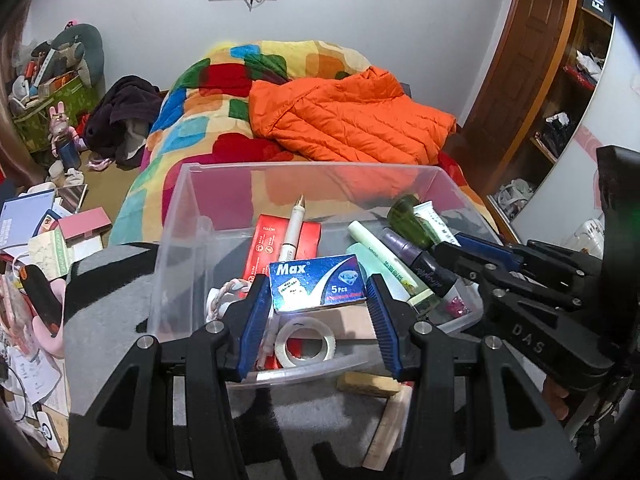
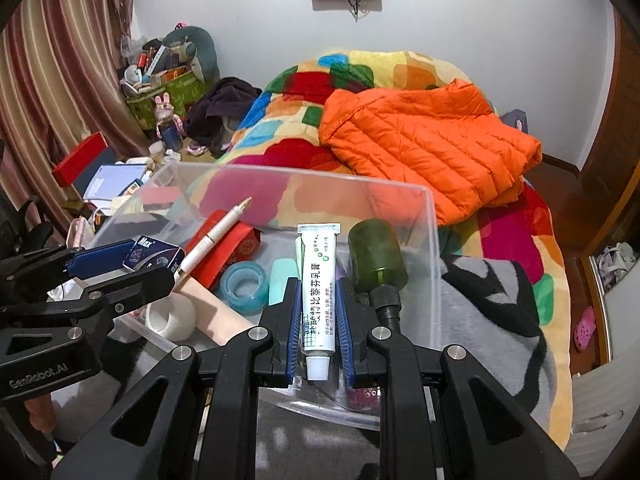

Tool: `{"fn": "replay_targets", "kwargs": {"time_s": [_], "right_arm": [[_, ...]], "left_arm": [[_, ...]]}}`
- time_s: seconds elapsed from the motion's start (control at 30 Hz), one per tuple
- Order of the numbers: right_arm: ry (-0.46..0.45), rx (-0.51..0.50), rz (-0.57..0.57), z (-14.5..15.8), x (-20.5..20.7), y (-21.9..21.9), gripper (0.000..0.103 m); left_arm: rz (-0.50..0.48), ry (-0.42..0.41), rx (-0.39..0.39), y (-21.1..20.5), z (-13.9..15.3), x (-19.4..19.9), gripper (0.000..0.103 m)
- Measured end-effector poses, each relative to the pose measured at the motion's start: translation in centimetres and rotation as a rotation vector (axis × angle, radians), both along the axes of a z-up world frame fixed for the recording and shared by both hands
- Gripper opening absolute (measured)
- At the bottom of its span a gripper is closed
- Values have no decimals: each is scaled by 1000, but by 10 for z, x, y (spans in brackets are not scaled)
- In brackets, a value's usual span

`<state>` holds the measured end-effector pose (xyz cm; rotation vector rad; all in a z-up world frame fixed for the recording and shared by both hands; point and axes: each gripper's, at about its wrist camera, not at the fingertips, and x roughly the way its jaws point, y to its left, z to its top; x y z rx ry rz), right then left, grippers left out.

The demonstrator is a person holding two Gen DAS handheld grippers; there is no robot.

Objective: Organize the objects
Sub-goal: 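Lower the Max box and toothpaste tube into the clear box and release, then grasp the beige red-capped tube with the right gripper while the left approaches the eraser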

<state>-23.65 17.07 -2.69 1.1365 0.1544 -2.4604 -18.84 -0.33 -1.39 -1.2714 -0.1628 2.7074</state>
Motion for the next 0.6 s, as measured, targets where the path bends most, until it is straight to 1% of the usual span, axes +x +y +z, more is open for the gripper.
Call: {"fn": "replay_targets", "kwargs": {"time_s": [0.13,0.2,0.4,0.47,0.53,0.6], "right_arm": [[-16,12,10,-5,0,-3,16],[-30,8,14,-6,-1,-3,16],[-6,-2,11,6,7,2,16],[2,-13,15,12,12,4,19],[20,-21,20,18,20,7,25],[36,-22,25,23,28,9,28]], "left_arm": [[-17,-28,25,0,-4,-1,48],[-16,-27,26,1,-2,0,48],[-10,20,-17,3,13,14,49],[-9,36,-20,2,19,20,49],[-13,46,-18,1,23,27,50],[-17,47,-17,0,23,35,50]]}}
